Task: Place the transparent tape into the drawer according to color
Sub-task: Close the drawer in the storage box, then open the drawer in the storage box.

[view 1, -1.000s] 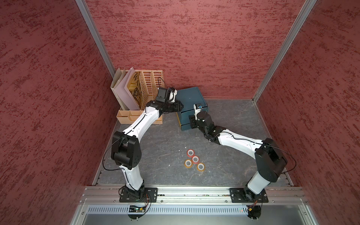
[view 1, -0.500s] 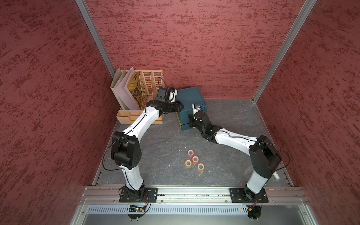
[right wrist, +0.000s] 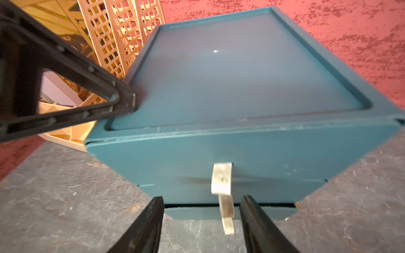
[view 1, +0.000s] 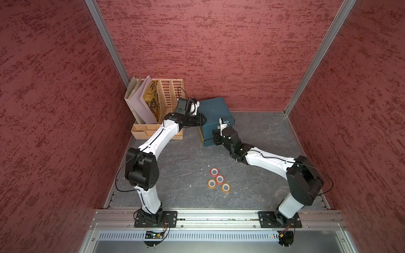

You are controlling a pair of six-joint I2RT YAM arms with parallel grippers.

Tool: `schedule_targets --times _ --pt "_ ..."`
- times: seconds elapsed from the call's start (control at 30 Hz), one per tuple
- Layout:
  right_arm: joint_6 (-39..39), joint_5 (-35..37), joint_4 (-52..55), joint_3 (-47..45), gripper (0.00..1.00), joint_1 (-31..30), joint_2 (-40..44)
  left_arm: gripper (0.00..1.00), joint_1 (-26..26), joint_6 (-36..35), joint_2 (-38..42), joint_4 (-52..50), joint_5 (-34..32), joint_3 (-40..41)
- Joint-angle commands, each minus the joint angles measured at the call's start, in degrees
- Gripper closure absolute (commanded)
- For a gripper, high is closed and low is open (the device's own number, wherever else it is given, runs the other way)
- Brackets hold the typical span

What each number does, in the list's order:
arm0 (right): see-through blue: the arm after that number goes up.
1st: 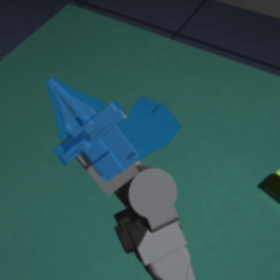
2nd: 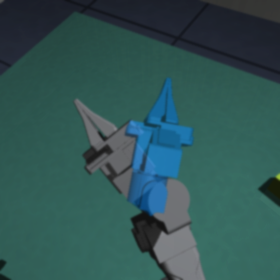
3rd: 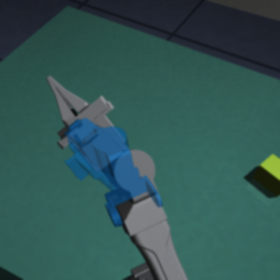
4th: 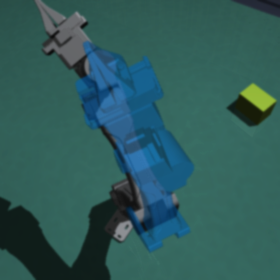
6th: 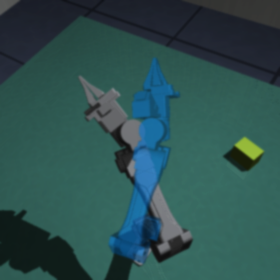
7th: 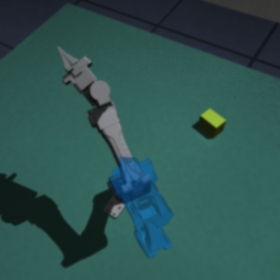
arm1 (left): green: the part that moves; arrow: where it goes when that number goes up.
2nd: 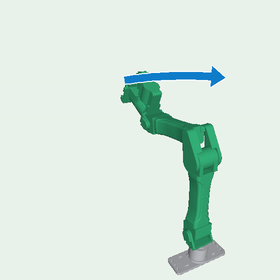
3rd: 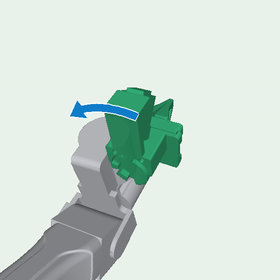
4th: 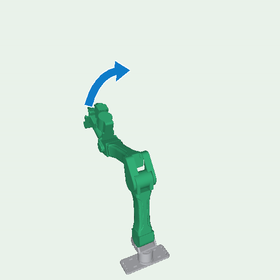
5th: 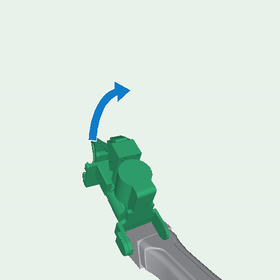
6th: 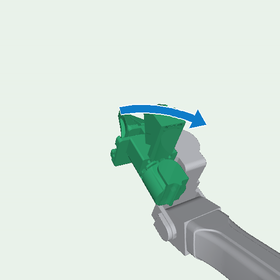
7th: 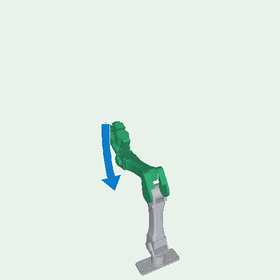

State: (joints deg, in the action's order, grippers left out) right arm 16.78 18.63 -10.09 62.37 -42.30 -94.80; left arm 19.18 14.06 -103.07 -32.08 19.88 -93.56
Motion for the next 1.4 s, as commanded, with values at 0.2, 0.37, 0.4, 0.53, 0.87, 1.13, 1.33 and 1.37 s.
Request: schedule_targets --times 0.2,0.37,0.4,0.53,0.87,1.13,1.33,1.37 --pt "15.04 -8.97 0.1 -3.78 0.36 1.04 0.64 0.54 -0.1 -1.32 -0.37 -0.97 2.14 -0.57" --pt "23.54 -14.09 -3.05 -5.96 0.36 3.65 -0.88 0.55 -0.11 -1.41 -0.25 -1.06 2.27 -0.57" --pt "24.88 -14.93 -3.75 -6.49 0.36 4.18 -1.14 0.55 -0.11 -1.43 -0.21 -1.06 2.27 -0.5" --pt "29.52 -17.78 -5.87 -8.02 0.37 6.41 -2.08 0.55 -0.19 -1.58 0.06 -0.99 2.36 0.0" --pt "37.92 -24.38 -13.28 -9.06 0.4 10.52 -5.51 0.55 -0.28 -1.41 0.06 -0.53 2.53 0.3" --pt "42.03 -26.82 -17.16 -7.35 0.43 11.63 -9.1 0.55 -0.46 -1.5 0.0 -0.53 2.62 0.04" --pt "43.6 -27.47 -20.8 -6.8 0.46 12.34 -10.8 0.55 -0.72 -1.67 -0.09 -0.8 2.67 -0.13" --pt "43.84 -27.52 -21.38 -6.62 0.46 12.43 -10.99 0.55 -0.79 -1.71 -0.12 -0.86 2.71 -0.14"
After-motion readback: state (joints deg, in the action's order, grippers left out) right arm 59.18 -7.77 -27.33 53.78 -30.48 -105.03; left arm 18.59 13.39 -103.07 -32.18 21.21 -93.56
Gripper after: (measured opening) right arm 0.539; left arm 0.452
